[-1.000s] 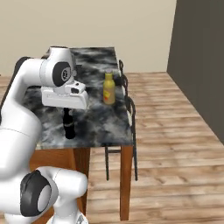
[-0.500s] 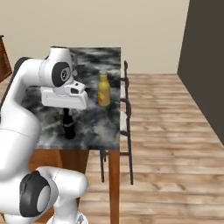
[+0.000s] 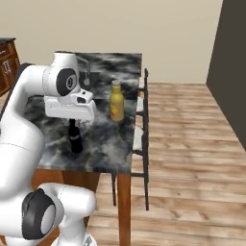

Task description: Move the drinks to the dining counter.

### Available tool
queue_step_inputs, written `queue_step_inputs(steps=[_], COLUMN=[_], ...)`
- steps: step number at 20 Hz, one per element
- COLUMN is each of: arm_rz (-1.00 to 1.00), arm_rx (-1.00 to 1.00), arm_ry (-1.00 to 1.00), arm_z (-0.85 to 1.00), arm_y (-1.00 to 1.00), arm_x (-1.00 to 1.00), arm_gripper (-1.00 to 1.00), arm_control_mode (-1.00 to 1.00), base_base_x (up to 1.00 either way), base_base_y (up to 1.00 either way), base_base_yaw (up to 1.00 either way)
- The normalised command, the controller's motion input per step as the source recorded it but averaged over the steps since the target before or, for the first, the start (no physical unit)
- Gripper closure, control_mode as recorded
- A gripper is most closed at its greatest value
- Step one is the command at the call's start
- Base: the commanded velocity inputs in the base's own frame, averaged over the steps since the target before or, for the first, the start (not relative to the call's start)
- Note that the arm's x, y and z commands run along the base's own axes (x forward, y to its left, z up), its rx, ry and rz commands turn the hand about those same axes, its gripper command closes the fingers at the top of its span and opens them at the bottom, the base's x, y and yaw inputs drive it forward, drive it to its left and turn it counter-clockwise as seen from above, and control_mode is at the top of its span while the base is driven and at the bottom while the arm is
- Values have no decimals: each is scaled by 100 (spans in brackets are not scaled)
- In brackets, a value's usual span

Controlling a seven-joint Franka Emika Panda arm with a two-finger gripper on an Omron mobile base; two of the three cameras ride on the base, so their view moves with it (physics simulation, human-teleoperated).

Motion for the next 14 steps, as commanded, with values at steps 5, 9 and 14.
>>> queue_step_inputs(steps=[5,9,14], arm_rz=[0,0,0], arm_rx=[0,0,0], arm_ry=[0,0,0], arm_z=[0,0,0], arm_y=[0,0,0], arm_x=[0,0,0], arm_gripper=[100,100,100], arm_control_mode=[100,100,100], base_base_x=[53,47,36], base_base_y=[-32,-39,-31], base_base_yaw=[15,13,9])
